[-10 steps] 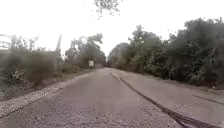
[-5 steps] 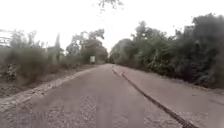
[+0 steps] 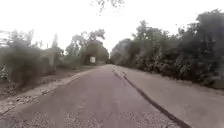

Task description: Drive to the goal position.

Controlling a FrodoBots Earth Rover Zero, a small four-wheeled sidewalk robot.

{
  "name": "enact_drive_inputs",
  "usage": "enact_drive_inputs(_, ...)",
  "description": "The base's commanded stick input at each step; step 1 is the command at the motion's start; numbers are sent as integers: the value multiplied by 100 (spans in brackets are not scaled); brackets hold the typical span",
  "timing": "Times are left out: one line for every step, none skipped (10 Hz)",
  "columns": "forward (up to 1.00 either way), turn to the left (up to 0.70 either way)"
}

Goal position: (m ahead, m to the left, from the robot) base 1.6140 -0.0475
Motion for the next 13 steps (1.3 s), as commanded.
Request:
enact_drive_inputs(85,0)
enact_drive_inputs(85,0)
enact_drive_inputs(85,0)
enact_drive_inputs(85,0)
enact_drive_inputs(85,0)
enact_drive_inputs(85,0)
enact_drive_inputs(85,0)
enact_drive_inputs(85,0)
enact_drive_inputs(85,0)
enact_drive_inputs(85,0)
enact_drive_inputs(85,0)
enact_drive_inputs(85,0)
enact_drive_inputs(85,0)
